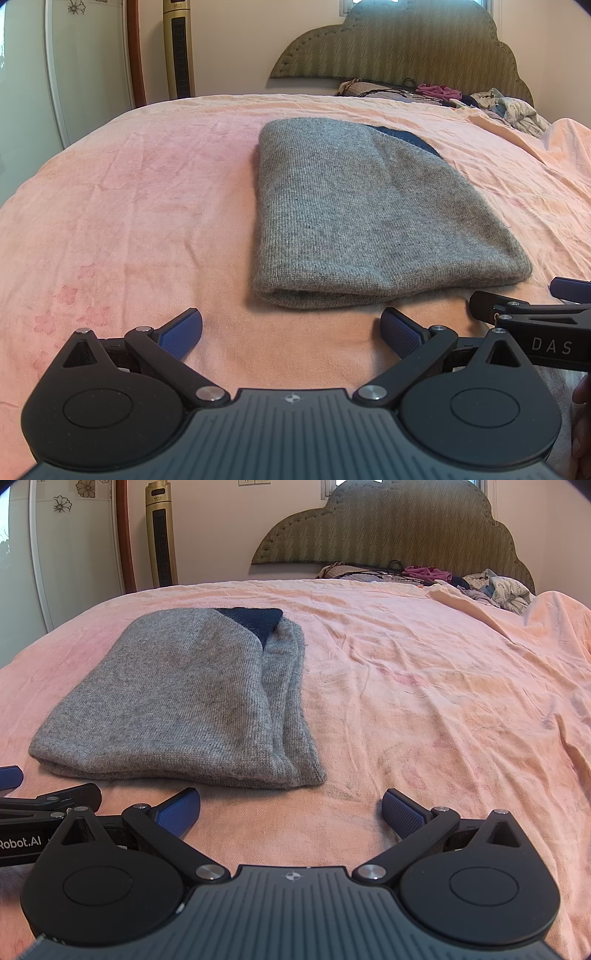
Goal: Fold small clothes
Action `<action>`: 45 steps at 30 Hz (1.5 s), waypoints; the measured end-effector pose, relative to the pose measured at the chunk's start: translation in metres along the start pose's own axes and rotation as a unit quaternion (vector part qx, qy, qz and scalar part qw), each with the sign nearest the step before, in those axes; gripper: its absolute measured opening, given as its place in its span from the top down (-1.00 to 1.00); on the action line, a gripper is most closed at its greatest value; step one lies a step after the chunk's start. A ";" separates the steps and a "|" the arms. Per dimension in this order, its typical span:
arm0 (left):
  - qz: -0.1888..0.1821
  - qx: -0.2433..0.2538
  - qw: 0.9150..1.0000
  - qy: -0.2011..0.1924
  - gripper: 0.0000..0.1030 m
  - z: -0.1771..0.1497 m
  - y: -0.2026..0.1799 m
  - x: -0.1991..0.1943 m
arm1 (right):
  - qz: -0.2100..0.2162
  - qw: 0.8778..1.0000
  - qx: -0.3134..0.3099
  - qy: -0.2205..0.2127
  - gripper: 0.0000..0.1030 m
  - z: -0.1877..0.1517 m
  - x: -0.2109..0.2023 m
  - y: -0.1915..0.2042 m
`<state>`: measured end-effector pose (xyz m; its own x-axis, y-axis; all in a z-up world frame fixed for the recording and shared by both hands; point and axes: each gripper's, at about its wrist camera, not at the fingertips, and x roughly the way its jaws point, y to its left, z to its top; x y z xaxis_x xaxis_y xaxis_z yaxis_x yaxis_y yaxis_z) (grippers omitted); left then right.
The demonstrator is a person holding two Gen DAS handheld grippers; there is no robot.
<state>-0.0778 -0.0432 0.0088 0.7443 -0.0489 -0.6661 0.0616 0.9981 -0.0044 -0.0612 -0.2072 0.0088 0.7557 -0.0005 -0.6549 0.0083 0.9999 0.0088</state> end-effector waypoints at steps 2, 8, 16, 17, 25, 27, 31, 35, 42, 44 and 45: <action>0.000 0.000 1.000 0.000 -1.00 0.000 0.000 0.000 | 0.000 1.000 0.000 0.000 -1.00 0.000 0.000 0.000; 0.000 0.000 1.000 0.000 -1.00 0.000 0.000 0.000 | 0.000 1.000 0.000 0.000 -1.00 0.000 0.000 0.000; 0.000 0.000 1.000 0.000 -1.00 0.000 0.000 0.000 | 0.000 1.000 0.000 0.000 -1.00 0.000 0.000 0.000; 0.000 0.000 1.000 0.000 -1.00 0.000 0.000 0.000 | 0.000 1.000 0.000 0.000 -1.00 0.000 0.000 0.000; 0.000 0.000 1.000 0.000 -1.00 0.000 0.000 0.000 | 0.000 1.000 0.000 0.000 -1.00 0.000 0.000 0.000; -0.001 0.000 1.000 0.000 -1.00 0.000 0.000 0.000 | 0.000 1.000 0.000 0.000 -1.00 0.000 0.000 0.000; -0.002 -0.002 1.000 -0.001 -1.00 0.000 0.000 0.000 | 0.000 1.000 0.000 0.000 -1.00 0.000 0.000 0.000; -0.009 -0.008 1.000 -0.003 -1.00 0.001 0.002 -0.001 | 0.000 1.000 0.000 0.000 -1.00 0.000 0.000 0.000; -0.010 -0.009 1.000 -0.004 -1.00 0.001 0.004 -0.001 | 0.000 1.000 0.000 0.000 -1.00 0.000 0.000 0.000; -0.010 -0.008 1.000 -0.003 -1.00 0.001 0.004 0.000 | 0.000 1.000 0.000 0.000 -1.00 0.000 0.000 0.000; -0.010 -0.009 1.000 -0.003 -1.00 0.002 0.004 0.000 | 0.000 1.000 0.000 0.000 -1.00 0.000 0.000 0.000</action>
<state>-0.0768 -0.0397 0.0102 0.7475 -0.0698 -0.6606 0.0658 0.9974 -0.0309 -0.0613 -0.2072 0.0088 0.7560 -0.0008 -0.6546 0.0089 0.9999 0.0091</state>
